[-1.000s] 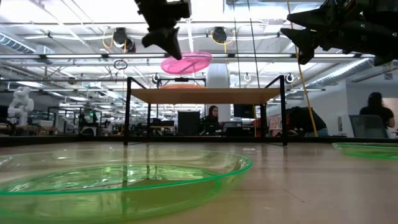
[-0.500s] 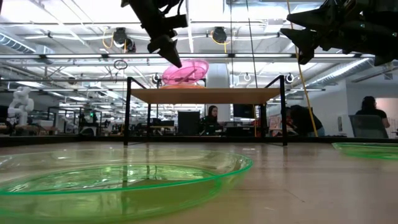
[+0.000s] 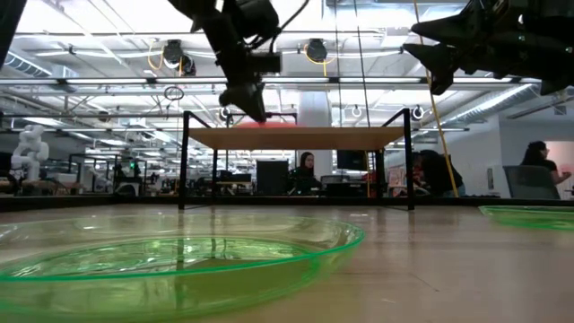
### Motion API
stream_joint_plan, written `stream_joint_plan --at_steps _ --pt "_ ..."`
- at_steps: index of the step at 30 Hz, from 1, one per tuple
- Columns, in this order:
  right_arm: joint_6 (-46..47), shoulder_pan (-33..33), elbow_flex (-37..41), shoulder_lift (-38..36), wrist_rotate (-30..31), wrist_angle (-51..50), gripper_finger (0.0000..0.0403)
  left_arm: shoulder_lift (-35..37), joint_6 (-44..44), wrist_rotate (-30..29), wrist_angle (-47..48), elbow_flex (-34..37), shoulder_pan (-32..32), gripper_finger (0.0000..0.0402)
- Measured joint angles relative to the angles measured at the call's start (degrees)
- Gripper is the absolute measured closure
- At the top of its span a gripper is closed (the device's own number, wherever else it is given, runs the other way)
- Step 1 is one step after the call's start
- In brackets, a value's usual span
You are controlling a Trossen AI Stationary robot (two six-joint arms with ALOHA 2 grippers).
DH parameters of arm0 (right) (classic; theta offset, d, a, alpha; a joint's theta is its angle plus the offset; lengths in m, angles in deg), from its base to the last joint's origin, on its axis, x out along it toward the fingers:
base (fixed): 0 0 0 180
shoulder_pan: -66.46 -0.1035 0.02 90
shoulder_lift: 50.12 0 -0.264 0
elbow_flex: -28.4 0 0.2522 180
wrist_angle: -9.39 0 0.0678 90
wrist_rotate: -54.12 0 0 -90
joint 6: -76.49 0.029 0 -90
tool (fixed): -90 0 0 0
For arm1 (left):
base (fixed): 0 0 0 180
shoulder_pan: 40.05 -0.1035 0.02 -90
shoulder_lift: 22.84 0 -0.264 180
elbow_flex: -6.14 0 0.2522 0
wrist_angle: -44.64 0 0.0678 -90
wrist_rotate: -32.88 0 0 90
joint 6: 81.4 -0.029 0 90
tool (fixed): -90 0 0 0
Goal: Place and stack plates onto a shelf
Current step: Stack the top red plate on top of the green plate
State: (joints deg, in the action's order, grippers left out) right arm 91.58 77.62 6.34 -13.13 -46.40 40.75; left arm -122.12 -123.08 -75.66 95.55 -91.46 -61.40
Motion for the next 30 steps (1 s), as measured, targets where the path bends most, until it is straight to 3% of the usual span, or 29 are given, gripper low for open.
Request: stream_joint_plan --at_steps 3,10,30 --pt "0.53 0.00 0.00 0.00 -0.04 -0.82 0.0243 -0.10 -0.46 -2.62 -0.02 0.02 0.00 0.0333" --pt "0.31 0.00 0.00 0.00 -0.04 -1.19 0.0243 0.66 -2.23 1.87 1.29 0.00 2.05 0.0332" --pt "0.09 0.00 0.00 0.00 0.08 -1.19 0.0243 6.17 -0.40 0.03 3.19 -0.02 4.50 0.0331"
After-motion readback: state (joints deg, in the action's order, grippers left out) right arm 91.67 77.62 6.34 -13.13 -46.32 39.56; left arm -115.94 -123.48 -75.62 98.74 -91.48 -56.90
